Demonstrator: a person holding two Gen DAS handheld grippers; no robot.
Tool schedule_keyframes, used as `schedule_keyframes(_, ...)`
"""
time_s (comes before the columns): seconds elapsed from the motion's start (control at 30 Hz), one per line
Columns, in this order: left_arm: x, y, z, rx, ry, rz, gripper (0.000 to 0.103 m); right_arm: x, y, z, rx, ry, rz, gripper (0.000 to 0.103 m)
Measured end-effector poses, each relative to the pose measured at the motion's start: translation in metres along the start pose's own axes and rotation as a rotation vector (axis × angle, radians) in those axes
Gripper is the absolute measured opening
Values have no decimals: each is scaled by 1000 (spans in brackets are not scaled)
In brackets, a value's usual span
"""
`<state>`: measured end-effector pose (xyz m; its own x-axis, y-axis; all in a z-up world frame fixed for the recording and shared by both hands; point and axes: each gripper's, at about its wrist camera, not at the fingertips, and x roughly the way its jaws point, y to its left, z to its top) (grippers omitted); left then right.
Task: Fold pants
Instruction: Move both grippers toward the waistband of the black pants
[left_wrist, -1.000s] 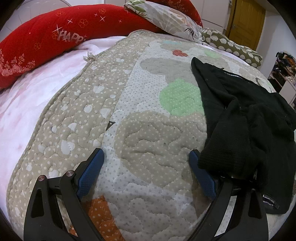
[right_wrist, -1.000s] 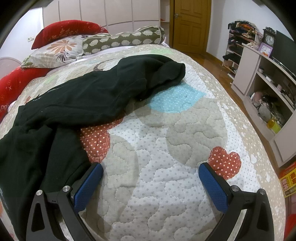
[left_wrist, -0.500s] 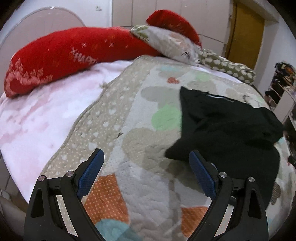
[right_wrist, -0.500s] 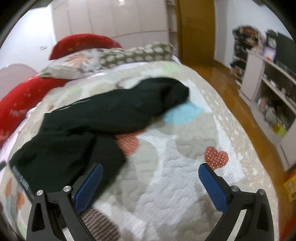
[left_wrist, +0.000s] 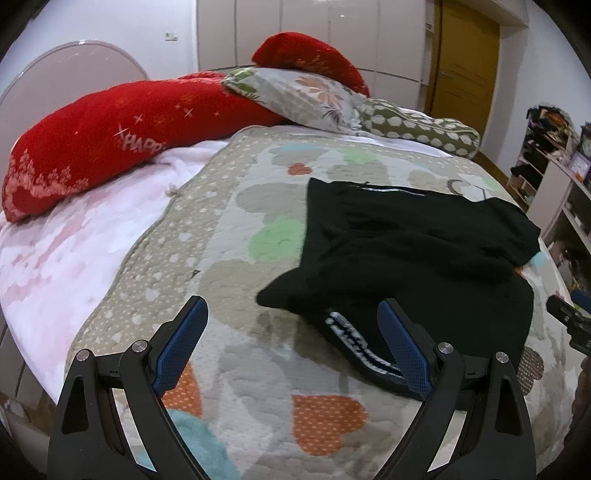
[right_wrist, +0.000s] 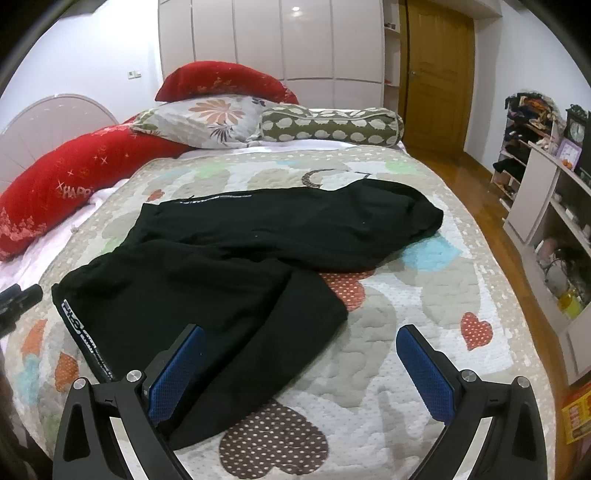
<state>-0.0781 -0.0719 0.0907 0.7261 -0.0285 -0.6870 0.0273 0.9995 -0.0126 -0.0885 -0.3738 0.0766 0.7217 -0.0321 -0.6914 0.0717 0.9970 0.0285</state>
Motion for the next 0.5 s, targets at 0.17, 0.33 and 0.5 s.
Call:
schedule_keyframes(0.17, -2, -15, 0, 27, -11, -3, 93, -1, 8, 1, -17, 4, 1, 103)
schedule_keyframes(0.33, -1, -24, -1, 37, -9, -16, 93, 4, 10, 1, -20, 22, 6, 103)
schedule_keyframes(0.5, 0, -30, -1, 40, -8, -23, 93, 5, 13, 0, -21, 24, 8, 103)
